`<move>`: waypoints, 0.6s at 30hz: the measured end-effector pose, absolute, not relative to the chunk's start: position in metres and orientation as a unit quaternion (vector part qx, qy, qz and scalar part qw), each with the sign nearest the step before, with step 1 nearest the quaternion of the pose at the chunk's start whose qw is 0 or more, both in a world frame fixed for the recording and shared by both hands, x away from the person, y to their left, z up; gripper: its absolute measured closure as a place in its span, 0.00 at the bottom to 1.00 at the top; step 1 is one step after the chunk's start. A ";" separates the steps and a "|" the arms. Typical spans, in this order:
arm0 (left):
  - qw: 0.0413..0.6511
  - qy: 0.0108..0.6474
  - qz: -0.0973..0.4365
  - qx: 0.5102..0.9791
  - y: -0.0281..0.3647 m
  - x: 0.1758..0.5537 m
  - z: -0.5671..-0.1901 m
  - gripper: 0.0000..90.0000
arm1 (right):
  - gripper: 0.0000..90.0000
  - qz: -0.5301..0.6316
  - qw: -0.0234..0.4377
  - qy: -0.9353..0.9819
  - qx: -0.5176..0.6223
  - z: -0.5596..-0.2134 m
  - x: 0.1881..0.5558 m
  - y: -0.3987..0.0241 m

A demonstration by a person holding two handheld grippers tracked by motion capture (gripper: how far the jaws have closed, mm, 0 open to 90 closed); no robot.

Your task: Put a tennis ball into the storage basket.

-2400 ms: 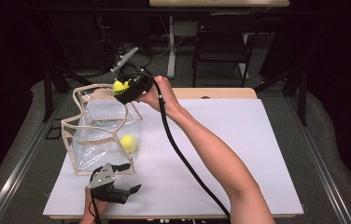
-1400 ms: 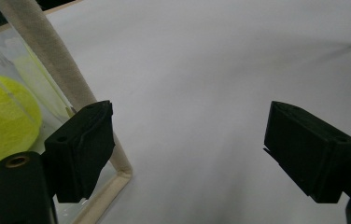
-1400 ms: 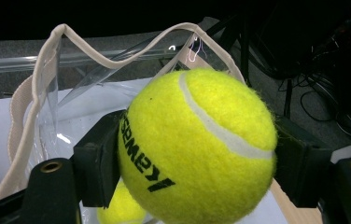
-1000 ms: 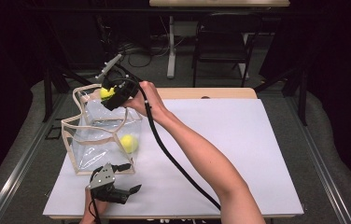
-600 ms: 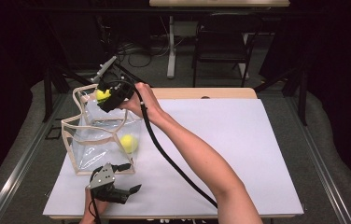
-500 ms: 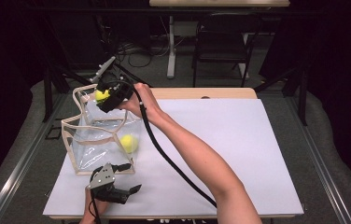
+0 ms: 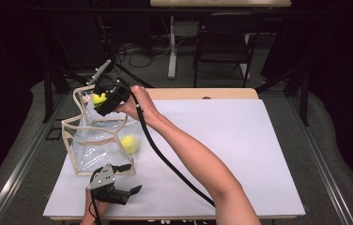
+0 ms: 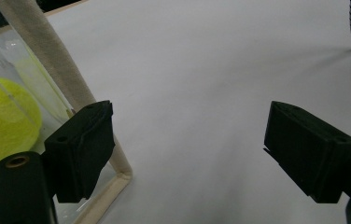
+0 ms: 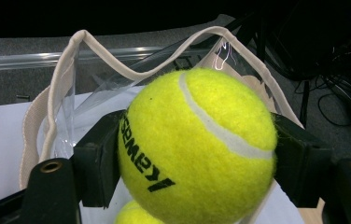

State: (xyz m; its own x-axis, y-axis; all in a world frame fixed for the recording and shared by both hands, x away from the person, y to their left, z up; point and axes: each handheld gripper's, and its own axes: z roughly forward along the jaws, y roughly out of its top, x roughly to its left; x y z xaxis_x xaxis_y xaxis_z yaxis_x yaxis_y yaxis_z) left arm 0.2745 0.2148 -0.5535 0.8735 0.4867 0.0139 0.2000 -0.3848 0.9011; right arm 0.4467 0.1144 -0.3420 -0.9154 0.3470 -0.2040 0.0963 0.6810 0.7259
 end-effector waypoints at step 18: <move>0.516 0.211 0.142 0.818 0.215 0.275 -0.554 0.18 | 0.29 0.364 0.150 0.911 0.127 -0.351 0.450 0.118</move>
State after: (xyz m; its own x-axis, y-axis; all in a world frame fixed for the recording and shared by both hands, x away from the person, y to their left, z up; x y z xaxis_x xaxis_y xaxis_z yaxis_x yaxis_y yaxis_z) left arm 0.2748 0.2148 -0.5540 0.8702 0.4926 0.0143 0.1994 -0.3784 0.9039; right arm 0.4497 0.1182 -0.3512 -0.9229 0.3406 -0.1796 0.1230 0.7028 0.7007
